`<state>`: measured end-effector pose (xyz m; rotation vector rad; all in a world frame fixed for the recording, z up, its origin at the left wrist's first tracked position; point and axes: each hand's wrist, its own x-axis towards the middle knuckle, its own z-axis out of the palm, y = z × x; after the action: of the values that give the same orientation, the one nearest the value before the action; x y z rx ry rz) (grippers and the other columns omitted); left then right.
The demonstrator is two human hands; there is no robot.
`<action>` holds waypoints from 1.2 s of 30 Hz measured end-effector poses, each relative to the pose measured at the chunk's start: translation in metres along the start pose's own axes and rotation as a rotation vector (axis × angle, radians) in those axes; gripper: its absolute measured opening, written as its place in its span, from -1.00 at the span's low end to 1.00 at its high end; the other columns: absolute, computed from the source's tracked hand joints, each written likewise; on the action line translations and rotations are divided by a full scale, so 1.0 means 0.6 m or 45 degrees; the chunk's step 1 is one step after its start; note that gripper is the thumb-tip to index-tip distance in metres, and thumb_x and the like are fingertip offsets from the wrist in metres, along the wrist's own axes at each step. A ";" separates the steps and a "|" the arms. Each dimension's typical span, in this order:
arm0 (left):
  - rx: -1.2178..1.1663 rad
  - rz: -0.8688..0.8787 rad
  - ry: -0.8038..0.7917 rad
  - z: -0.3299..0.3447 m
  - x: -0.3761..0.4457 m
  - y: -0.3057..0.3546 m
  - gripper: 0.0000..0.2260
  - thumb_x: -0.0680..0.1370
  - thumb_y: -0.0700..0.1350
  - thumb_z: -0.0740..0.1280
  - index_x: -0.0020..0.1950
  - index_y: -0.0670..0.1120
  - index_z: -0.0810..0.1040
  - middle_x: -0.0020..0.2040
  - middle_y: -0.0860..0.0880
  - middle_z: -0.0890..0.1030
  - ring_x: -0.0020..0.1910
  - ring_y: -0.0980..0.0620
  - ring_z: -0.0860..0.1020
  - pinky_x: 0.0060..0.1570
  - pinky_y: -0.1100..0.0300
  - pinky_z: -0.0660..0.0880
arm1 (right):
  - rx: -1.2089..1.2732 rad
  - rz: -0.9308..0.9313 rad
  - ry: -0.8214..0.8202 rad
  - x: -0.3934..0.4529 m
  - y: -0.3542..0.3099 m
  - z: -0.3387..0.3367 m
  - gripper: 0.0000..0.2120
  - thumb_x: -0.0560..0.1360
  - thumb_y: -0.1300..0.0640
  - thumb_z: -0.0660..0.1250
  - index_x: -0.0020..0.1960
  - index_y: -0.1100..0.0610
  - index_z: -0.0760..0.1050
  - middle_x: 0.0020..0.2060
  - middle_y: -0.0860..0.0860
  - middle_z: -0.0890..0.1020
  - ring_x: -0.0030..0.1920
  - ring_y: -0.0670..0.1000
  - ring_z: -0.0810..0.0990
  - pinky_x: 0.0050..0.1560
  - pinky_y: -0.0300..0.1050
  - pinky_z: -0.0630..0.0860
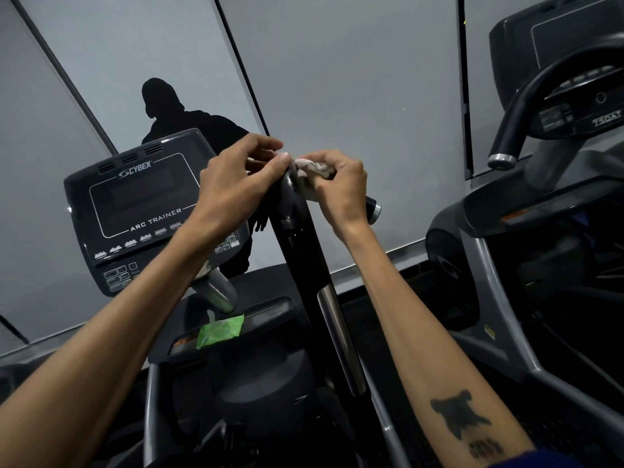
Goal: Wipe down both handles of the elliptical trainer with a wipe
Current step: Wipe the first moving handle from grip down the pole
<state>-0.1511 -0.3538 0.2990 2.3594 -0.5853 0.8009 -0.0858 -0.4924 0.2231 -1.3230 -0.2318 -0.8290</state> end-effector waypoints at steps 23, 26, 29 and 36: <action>-0.018 -0.017 0.003 -0.001 0.000 -0.003 -0.45 0.56 0.20 0.39 0.51 0.15 0.33 -0.02 0.32 0.65 0.08 0.25 0.62 0.32 -0.14 0.46 | -0.372 0.037 -0.272 0.081 -0.020 -0.014 -0.84 0.42 0.30 0.45 -0.13 0.10 0.75 -0.38 -0.13 0.65 -0.33 -0.23 0.56 -0.28 -0.34 0.46; -0.021 -0.017 0.002 -0.002 0.003 -0.001 -0.38 0.55 0.19 0.41 0.55 0.15 0.28 -0.04 0.31 0.64 0.04 0.28 0.63 0.33 -0.12 0.47 | -0.416 0.017 -0.519 0.098 -0.067 0.008 -0.80 0.38 0.31 0.42 -0.18 0.05 0.73 -0.34 -0.03 0.69 -0.28 -0.14 0.62 -0.24 -0.23 0.56; -0.026 -0.017 0.055 0.000 0.002 -0.004 -0.22 0.54 0.13 0.45 0.64 0.11 0.08 -0.03 0.22 0.61 -0.05 0.27 0.62 0.27 -0.07 0.52 | -0.179 -0.041 -0.771 0.092 -0.099 0.029 -0.68 0.40 0.45 0.30 -0.20 0.09 0.69 -0.26 0.06 0.73 -0.19 -0.06 0.67 -0.07 -0.10 0.62; -0.046 -0.003 0.094 0.002 -0.002 -0.006 -0.14 0.50 0.27 0.42 0.64 0.13 0.02 0.26 0.01 0.50 -0.05 0.31 0.63 0.23 -0.19 0.53 | -0.722 0.107 -0.847 0.140 -0.084 0.011 -0.70 0.40 0.37 0.27 -0.26 0.06 0.68 -0.52 -0.14 0.58 -0.31 -0.10 0.52 -0.24 -0.20 0.44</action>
<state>-0.1497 -0.3516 0.2959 2.2872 -0.5617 0.8653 -0.0579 -0.5207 0.3130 -2.1116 -0.4795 -0.3596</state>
